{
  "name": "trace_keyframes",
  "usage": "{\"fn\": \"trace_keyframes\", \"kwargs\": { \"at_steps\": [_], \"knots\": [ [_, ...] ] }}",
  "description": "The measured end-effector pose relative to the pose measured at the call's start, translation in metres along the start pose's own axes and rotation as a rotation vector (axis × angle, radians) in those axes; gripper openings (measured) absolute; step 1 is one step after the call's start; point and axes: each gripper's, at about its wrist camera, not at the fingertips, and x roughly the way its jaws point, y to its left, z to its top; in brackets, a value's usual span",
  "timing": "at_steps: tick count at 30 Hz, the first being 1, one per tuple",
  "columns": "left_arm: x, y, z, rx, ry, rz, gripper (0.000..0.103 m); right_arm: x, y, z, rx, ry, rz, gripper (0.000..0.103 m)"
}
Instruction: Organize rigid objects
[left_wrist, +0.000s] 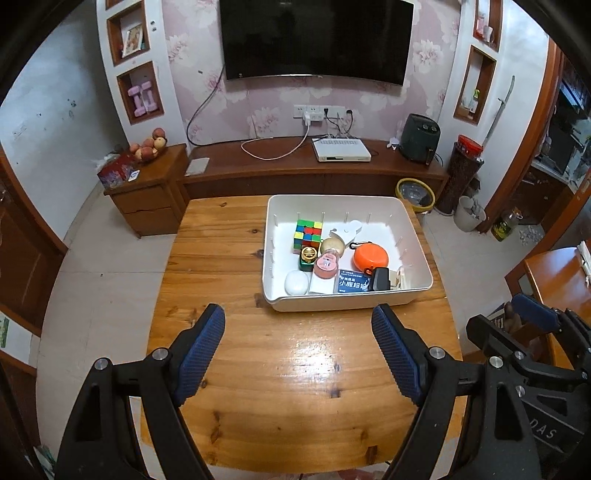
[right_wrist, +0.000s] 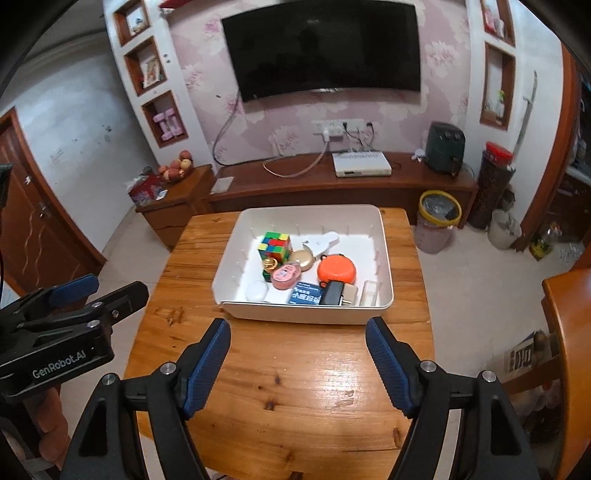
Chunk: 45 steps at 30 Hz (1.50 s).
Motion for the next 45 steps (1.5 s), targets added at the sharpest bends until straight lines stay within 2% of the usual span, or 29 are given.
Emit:
{"fn": "trace_keyframes", "kwargs": {
  "at_steps": [3, 6, 11, 12, 17, 29, 45],
  "knots": [
    [-0.01, 0.001, -0.007, -0.007, 0.002, -0.016, 0.084, -0.018, 0.009, -0.004, -0.029, -0.024, -0.013, 0.076],
    [-0.017, -0.001, -0.013, -0.001, -0.005, -0.002, 0.084, -0.031, 0.015, -0.008, -0.042, -0.05, -0.03, 0.076],
    [-0.026, 0.0, -0.021, -0.014, -0.008, 0.005, 0.084, -0.048, 0.017, -0.014, -0.011, -0.08, -0.028, 0.077],
    [-0.026, 0.0, -0.022, -0.014, -0.012, 0.01, 0.084, -0.05, 0.017, -0.015, -0.002, -0.079, -0.024, 0.08],
    [-0.034, 0.001, -0.029, -0.031, -0.019, 0.03, 0.084, -0.054, 0.013, -0.017, 0.031, -0.076, -0.002, 0.081],
    [-0.036, -0.006, -0.038, -0.036, -0.004, 0.043, 0.084, -0.046, 0.013, -0.022, 0.01, -0.02, -0.034, 0.081],
    [-0.036, -0.004, -0.038, -0.041, 0.006, 0.048, 0.084, -0.053, 0.017, -0.021, 0.006, -0.042, -0.068, 0.081]
  ]
}}
